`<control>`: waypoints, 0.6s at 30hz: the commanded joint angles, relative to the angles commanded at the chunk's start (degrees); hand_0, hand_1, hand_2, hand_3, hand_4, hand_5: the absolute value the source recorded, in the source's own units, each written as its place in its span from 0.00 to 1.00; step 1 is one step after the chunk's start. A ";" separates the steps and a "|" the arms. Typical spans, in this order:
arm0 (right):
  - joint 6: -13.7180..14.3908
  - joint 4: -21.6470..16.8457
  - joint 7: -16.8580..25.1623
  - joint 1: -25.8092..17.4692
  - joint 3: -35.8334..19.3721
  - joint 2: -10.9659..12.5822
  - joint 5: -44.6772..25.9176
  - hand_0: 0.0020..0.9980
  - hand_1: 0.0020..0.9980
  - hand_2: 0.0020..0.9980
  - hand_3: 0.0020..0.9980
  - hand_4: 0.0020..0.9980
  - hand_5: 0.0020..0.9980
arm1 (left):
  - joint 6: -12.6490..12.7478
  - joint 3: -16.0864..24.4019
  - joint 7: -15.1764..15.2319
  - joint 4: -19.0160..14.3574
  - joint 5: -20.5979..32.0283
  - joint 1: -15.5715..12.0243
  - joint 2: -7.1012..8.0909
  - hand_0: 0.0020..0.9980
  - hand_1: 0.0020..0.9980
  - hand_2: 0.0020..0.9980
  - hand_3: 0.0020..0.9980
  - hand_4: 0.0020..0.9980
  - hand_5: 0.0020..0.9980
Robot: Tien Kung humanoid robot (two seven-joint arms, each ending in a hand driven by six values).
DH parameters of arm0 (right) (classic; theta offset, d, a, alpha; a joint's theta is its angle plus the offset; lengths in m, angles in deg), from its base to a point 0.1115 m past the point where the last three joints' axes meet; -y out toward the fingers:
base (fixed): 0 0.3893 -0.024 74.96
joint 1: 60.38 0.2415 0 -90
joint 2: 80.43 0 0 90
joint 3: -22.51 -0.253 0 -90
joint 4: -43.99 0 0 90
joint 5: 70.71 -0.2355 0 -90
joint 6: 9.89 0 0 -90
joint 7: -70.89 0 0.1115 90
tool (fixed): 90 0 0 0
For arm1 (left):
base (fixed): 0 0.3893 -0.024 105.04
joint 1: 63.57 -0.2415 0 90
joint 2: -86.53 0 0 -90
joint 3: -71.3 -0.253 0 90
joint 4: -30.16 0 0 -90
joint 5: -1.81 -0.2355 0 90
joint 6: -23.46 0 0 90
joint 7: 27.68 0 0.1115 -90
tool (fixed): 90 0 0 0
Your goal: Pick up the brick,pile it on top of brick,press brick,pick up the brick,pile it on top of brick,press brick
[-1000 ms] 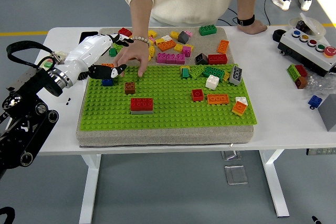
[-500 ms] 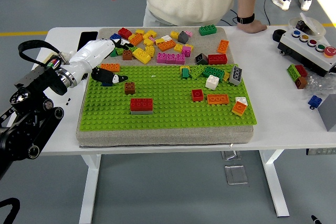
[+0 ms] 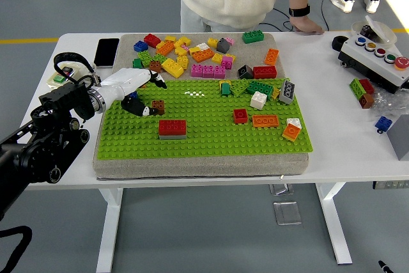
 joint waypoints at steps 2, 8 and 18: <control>0.02 0.00 0.02 0.13 -0.01 0.05 0.03 0.76 0.68 0.72 0.74 1.00 0.65 | -0.33 -0.66 0.01 1.34 0.32 0.78 -0.31 0.76 0.73 0.68 0.64 0.74 0.11; -0.04 0.00 0.01 0.24 -0.04 0.20 -0.01 0.76 0.68 0.73 0.74 1.00 0.65 | -0.81 -1.59 0.01 4.09 0.65 2.46 -1.09 0.77 0.73 0.68 0.65 0.75 0.11; -0.06 0.00 0.11 0.35 -0.11 0.27 -0.01 0.75 0.68 0.73 0.74 1.00 0.65 | -1.75 -2.31 -0.43 7.54 0.60 3.96 -2.13 0.78 0.74 0.69 0.69 0.79 0.13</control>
